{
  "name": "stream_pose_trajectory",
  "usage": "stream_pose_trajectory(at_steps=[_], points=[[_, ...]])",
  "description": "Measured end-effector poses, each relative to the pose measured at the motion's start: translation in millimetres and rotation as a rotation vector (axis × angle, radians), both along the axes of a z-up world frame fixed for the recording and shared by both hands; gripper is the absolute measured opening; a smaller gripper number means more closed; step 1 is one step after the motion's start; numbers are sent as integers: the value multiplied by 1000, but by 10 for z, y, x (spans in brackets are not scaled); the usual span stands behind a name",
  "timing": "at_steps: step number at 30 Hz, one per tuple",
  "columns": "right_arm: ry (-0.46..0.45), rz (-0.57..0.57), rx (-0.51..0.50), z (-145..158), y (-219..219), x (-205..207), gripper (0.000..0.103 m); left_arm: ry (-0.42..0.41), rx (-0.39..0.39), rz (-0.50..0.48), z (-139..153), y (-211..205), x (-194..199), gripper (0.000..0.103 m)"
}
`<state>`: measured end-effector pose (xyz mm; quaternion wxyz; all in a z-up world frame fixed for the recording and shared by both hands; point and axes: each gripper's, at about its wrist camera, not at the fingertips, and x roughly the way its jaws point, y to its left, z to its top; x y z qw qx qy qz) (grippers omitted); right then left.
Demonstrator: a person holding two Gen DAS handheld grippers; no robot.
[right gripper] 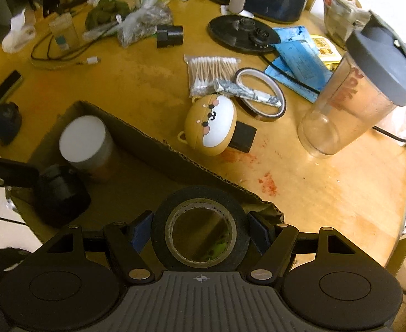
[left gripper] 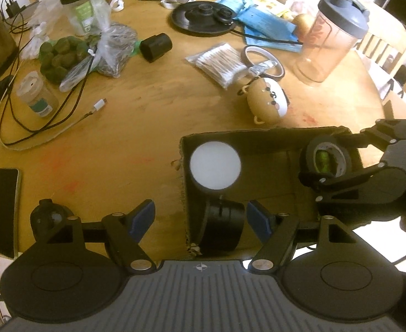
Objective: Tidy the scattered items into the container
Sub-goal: 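Open the left gripper over the box while the right gripper releases the tape roll into it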
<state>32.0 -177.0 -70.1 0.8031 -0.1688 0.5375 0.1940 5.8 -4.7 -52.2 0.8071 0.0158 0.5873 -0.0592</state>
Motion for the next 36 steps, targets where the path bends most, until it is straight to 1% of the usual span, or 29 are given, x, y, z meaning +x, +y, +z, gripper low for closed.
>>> stream_pose_trajectory(at_steps=[4,5,6,7,9,15,20,28,33,36], points=[[21,30,-59,-119,68,15,77,1,-3,6,-8,13,27,73],[17,33,-60,-114,72,5,84,0,-4,5,-6,12,30,73],[8,33,-55,-92,72,-8,94,-1,-5,4,-4,7,39,73],[-4,30,-42,-56,64,-20,98,-3,-5,2,-2,1,50,73],[-14,23,-6,10,37,-27,103,-5,-5,-3,6,-16,59,73],[-6,-56,99,172,-103,-4,103,-19,1,-23,48,-72,107,73],[-60,-108,145,355,-251,-25,103,-36,7,-25,105,-101,153,73],[-187,-124,102,583,-453,-7,103,-75,19,-23,234,-159,254,73],[-272,-169,46,687,-615,35,103,-89,37,-13,293,-194,313,73],[-305,-213,58,748,-733,69,103,-100,45,-8,321,-194,352,73]])
